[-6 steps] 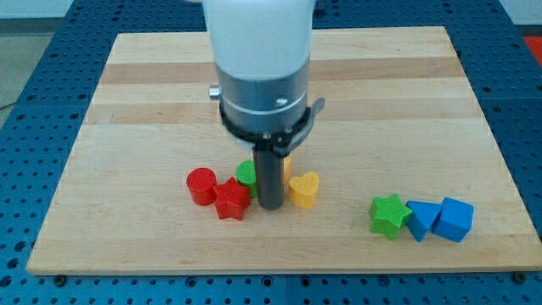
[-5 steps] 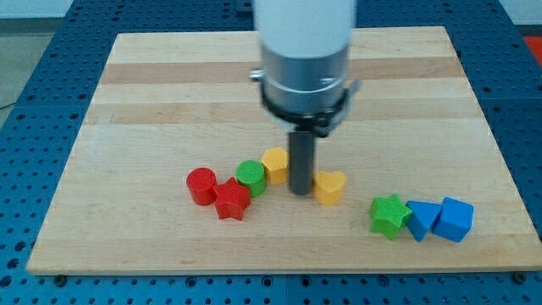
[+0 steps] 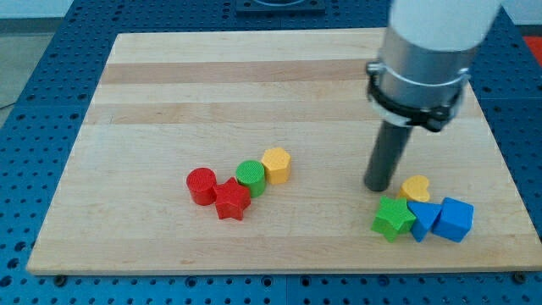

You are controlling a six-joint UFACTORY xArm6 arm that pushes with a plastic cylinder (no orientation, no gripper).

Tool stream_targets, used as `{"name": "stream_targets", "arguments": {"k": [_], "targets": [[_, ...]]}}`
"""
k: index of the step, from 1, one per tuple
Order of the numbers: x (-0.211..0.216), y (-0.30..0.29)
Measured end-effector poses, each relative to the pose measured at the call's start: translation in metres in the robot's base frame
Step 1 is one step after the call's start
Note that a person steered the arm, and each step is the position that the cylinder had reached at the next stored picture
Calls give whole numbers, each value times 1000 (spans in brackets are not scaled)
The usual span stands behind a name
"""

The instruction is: Place the yellow heart above the blue cube

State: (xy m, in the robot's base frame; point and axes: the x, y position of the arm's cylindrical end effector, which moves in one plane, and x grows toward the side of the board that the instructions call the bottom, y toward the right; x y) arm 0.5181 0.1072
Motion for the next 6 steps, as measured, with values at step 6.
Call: {"name": "stream_targets", "arguments": {"k": [6], "targets": [[14,32]]}}
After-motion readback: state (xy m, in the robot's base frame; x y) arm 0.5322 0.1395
